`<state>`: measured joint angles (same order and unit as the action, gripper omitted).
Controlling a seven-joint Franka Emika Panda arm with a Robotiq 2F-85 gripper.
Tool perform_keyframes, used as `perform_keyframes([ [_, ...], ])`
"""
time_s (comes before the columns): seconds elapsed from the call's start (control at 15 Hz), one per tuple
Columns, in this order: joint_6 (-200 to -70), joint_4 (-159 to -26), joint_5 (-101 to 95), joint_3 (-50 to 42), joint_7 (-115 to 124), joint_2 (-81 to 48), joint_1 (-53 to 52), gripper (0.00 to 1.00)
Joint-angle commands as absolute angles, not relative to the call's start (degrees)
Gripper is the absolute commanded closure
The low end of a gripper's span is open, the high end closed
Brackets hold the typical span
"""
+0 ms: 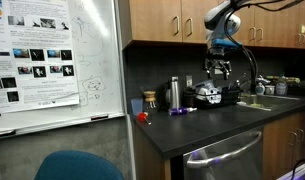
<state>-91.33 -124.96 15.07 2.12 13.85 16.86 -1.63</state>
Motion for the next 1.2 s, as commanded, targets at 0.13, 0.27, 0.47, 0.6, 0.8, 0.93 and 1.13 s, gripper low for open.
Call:
perform_keyframes([
  [0.13, -92.03, -119.93, 15.85, 2.38, 17.78, 11.0, -0.91, 0.0],
  [0.27, -92.48, -118.96, 15.76, 2.19, 18.37, 9.52, -0.82, 0.0],
  [0.47, -92.77, -118.29, 15.31, 1.62, 18.26, 8.13, -0.46, 0.0],
  [0.6, -92.78, -117.86, 15.19, 1.07, 18.07, 7.11, -0.03, 0.0],
  [0.8, -92.79, -116.71, 15.37, 0.37, 18.46, 5.36, 0.54, 0.0],
  [0.93, -92.81, -116.0, 15.53, 0.02, 18.55, 4.34, 0.77, 0.0],
  [1.13, -92.68, -114.54, 15.78, -0.33, 18.96, 2.64, 0.89, 0.0],
])
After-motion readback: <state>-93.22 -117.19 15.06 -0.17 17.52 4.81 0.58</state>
